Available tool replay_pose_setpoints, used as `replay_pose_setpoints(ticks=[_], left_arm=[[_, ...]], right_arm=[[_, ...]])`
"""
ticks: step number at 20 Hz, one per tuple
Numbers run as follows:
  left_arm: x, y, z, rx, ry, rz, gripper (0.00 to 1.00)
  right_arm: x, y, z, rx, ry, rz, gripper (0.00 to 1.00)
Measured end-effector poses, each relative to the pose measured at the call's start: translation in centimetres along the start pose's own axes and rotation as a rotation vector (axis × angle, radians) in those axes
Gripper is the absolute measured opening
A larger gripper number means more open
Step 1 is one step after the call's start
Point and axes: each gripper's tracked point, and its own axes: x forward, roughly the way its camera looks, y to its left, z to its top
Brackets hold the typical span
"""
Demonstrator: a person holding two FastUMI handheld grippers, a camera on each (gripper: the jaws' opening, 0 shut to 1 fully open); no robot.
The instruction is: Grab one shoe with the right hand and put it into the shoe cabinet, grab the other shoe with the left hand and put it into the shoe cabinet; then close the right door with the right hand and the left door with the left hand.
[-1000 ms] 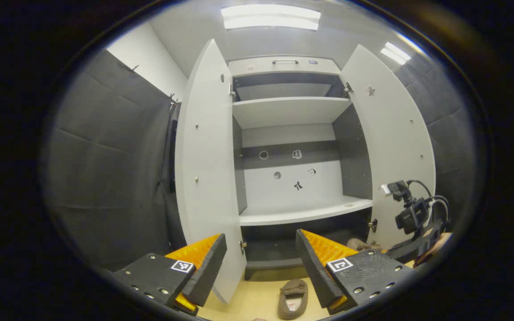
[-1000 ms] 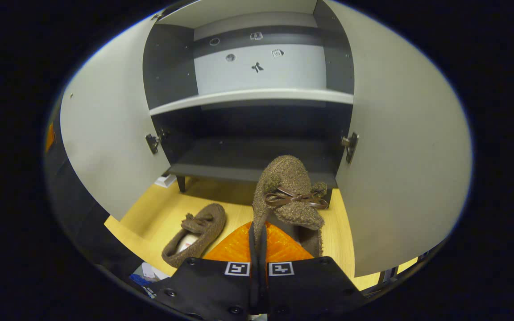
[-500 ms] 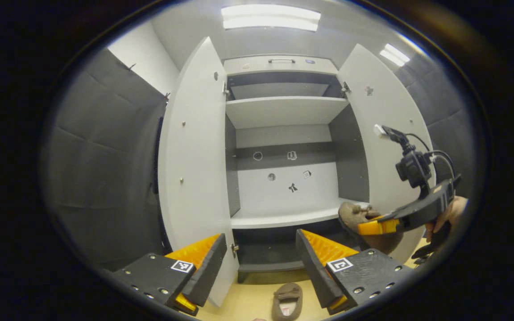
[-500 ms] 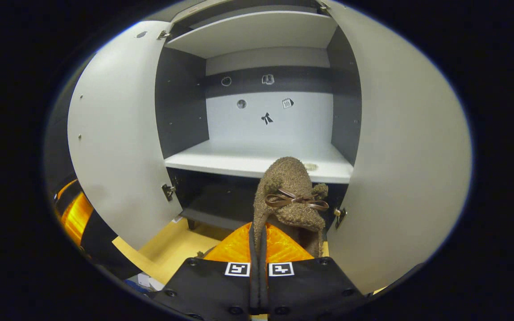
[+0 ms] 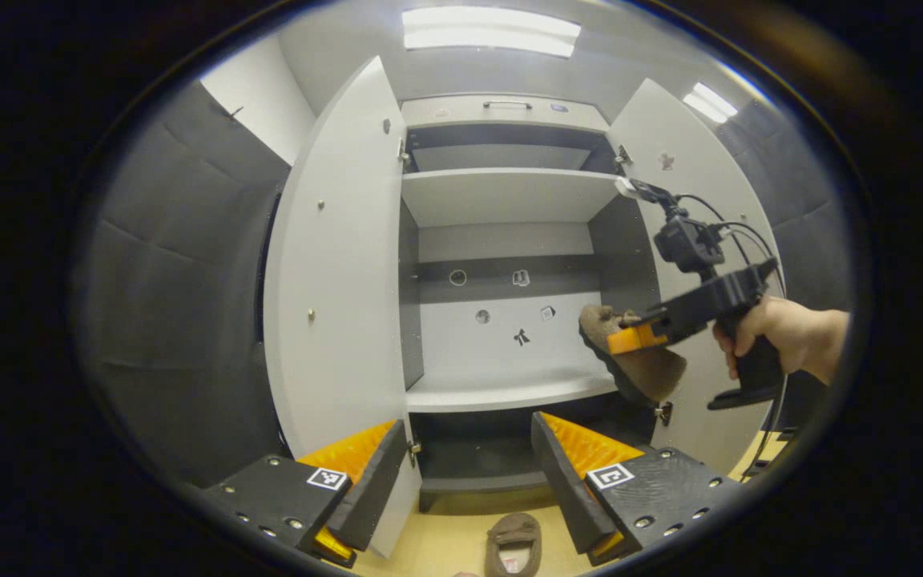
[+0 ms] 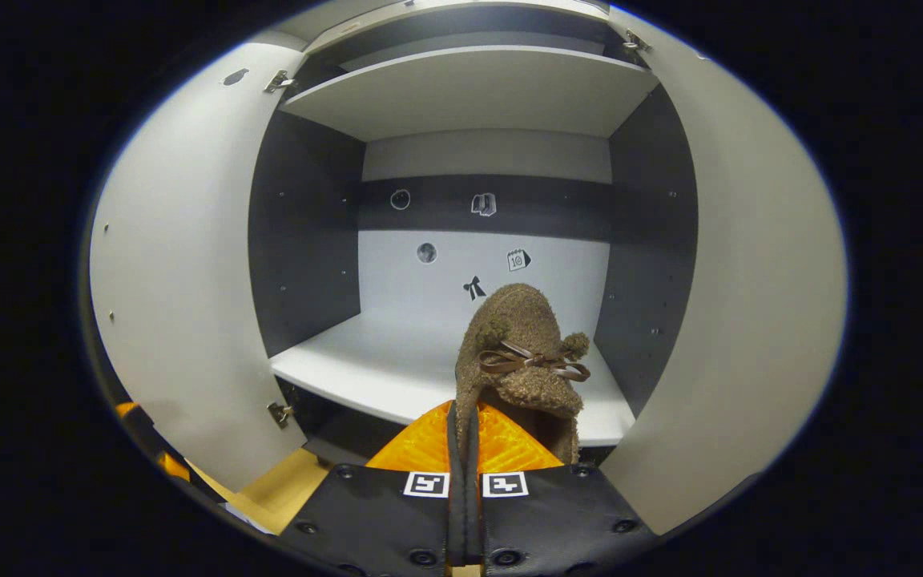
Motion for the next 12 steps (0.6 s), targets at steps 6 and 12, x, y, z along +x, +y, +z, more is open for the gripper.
replay_pose_setpoints(ticks=[6,12], left_arm=[[0.8,0.3,-1.4,-0.015,0.019,-0.016,0.92],[1.6,1.1,-2.5,-0.031,0.039,-0.01,0.92]], right_arm=[[6.4,-0.9,2.2,-0.022,0.015,-0.049,0.01],[11.2,-1.8,1.5,0.006,0.09,-0.078,0.01]])
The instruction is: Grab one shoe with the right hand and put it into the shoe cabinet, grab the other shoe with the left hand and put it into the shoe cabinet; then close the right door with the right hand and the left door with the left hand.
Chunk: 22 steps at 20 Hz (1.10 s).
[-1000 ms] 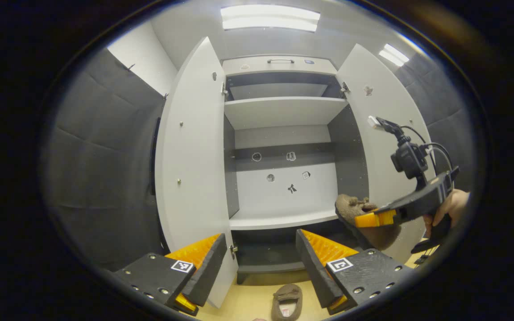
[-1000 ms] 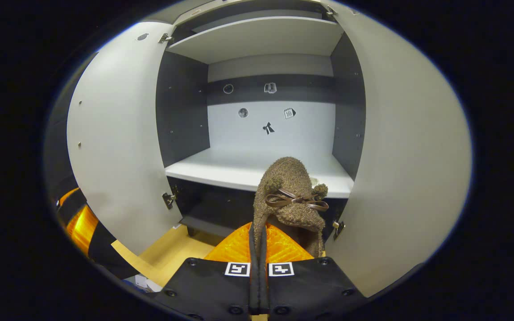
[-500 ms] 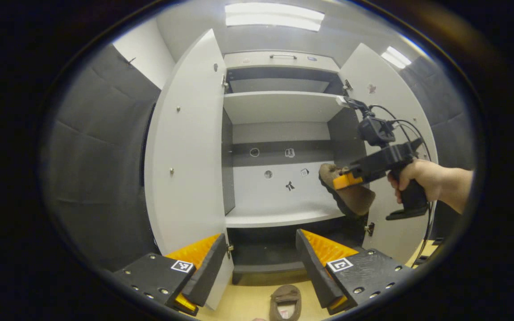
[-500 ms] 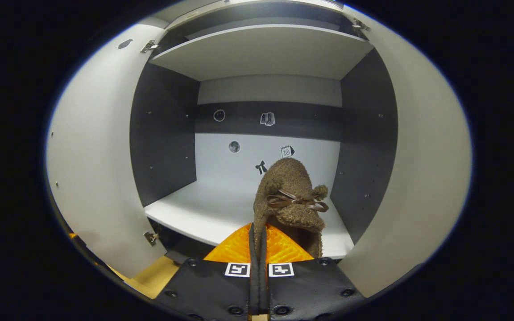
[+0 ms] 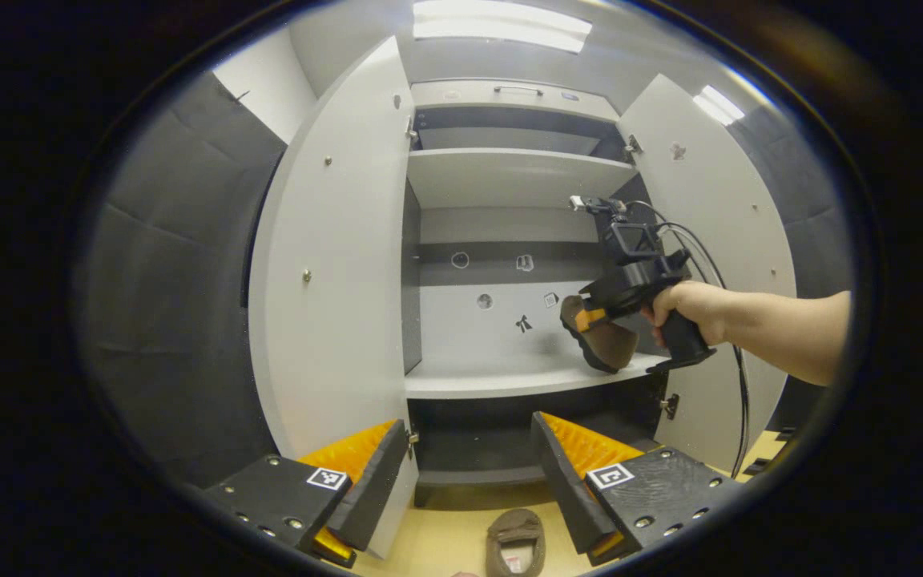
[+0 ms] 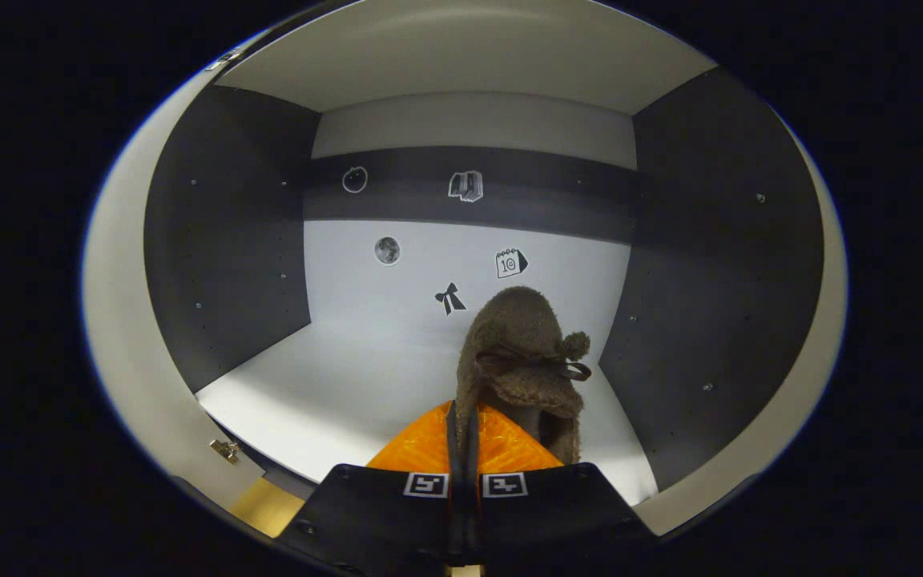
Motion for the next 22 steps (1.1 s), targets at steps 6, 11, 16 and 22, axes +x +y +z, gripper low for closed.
replay_pose_setpoints(ticks=[6,11,16,22], left_arm=[[0.6,0.4,-1.1,-0.009,0.031,0.001,0.98],[1.0,0.2,-2.1,-0.009,0.062,-0.013,0.98],[1.5,0.1,-3.0,-0.021,0.094,-0.03,0.92],[2.3,-0.3,-5.4,-0.034,0.157,-0.083,0.92]], right_arm=[[2.6,-0.2,0.2,-0.025,-0.006,-0.019,0.21],[-1.2,-0.8,3.5,-0.009,-0.181,-0.038,0.97],[-9.3,-1.0,6.3,-0.004,-0.367,-0.026,0.97],[-17.9,-1.9,4.6,0.041,-0.422,-0.003,0.99]])
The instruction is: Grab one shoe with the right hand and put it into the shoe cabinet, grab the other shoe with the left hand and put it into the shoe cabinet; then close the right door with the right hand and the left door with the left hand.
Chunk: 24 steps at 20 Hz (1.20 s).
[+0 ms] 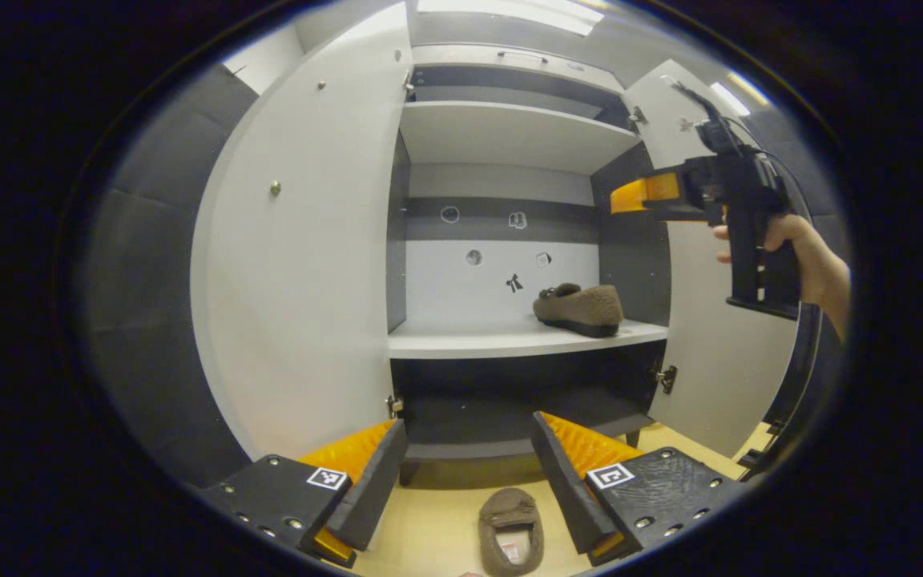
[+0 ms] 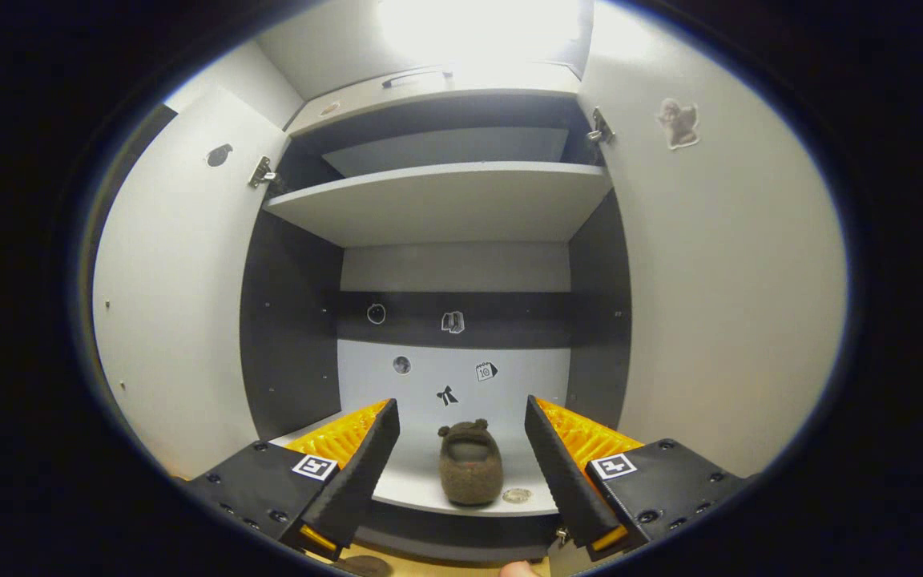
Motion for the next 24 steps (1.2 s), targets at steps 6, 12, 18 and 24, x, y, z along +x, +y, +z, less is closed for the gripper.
replay_pose_setpoints(ticks=[6,12,18,24], left_arm=[[0.1,-0.1,-6.5,-0.001,0.159,-0.033,0.92],[1.2,-0.6,-13.8,0.01,0.299,-0.078,0.92],[1.6,-0.8,-19.9,0.03,0.465,-0.081,0.92],[2.8,-1.4,-26.0,0.051,0.609,-0.092,0.91]], right_arm=[[-6.5,-0.4,-1.8,-0.002,0.029,-0.008,0.99],[-10.3,-1.2,-3.4,0.06,0.053,-0.037,0.99],[-11.7,-0.7,-4.2,0.054,0.084,-0.037,0.99],[-11.9,-0.2,-5.4,0.053,0.12,-0.037,0.99]])
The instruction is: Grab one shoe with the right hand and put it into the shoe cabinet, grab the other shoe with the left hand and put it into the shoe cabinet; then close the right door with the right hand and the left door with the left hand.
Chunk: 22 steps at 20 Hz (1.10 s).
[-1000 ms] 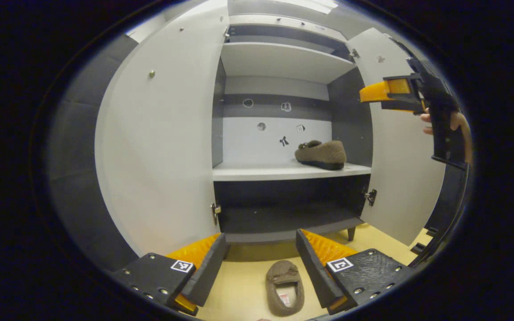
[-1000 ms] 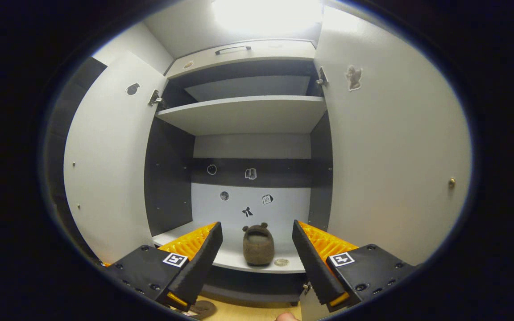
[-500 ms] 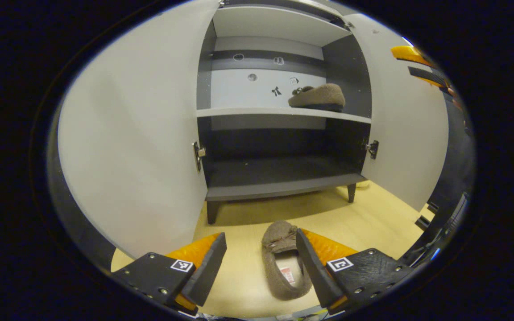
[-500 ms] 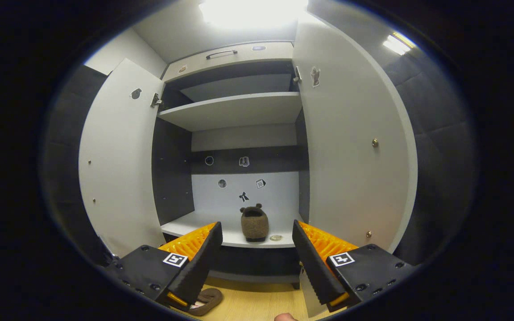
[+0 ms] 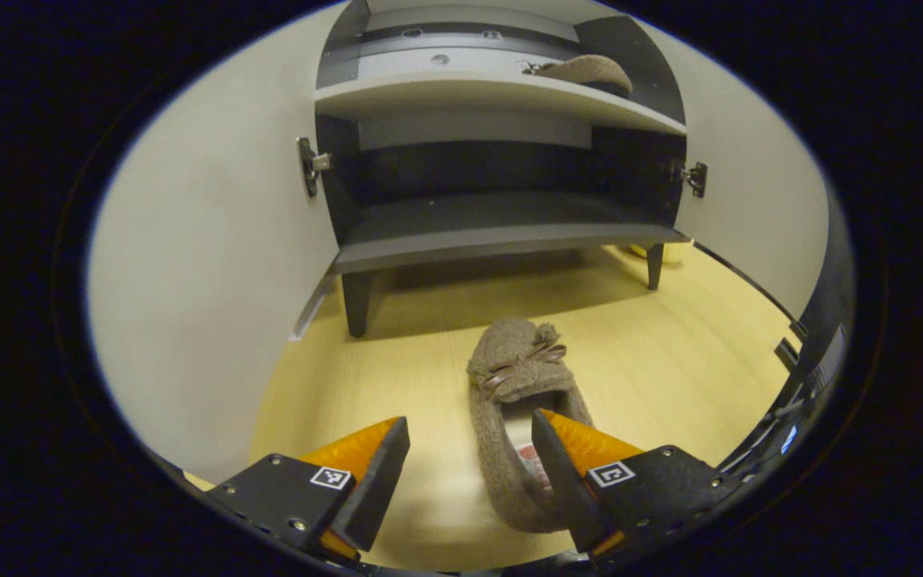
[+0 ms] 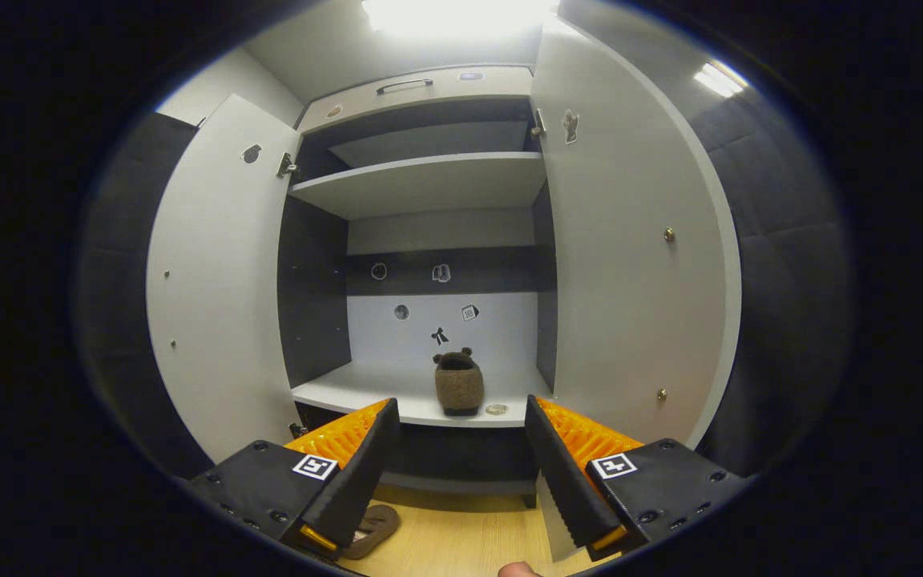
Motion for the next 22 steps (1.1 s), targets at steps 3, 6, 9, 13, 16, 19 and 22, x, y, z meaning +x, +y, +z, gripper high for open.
replay_pose_setpoints(ticks=[3,6,9,13,16,19,22], left_arm=[[1.6,0.2,-1.2,-0.041,0.044,0.005,0.78],[1.9,0.0,-1.6,-0.077,0.06,-0.01,0.69],[2.4,-0.6,-1.9,-0.093,0.068,-0.02,0.53],[2.7,-1.6,-2.6,-0.123,0.109,-0.046,0.28],[2.7,-1.0,-2.0,-0.118,0.085,-0.003,0.08],[2.6,-0.7,-1.5,-0.139,0.07,0.01,0.02],[2.4,-0.2,-0.2,-0.18,0.052,0.013,0.02]], right_arm=[[0.0,-0.1,-0.8,0.0,0.022,-0.007,0.99],[-0.1,-0.1,-1.4,-0.001,0.041,-0.011,0.99],[-0.1,-0.3,-1.7,0.0,0.049,-0.016,0.99],[-0.5,0.1,-1.8,0.018,0.056,0.003,0.99],[-0.7,0.3,-1.9,0.01,0.061,0.015,0.96],[-0.9,0.7,-1.9,0.005,0.061,0.032,0.99],[-1.0,0.9,-1.5,0.011,0.057,0.052,0.99]])
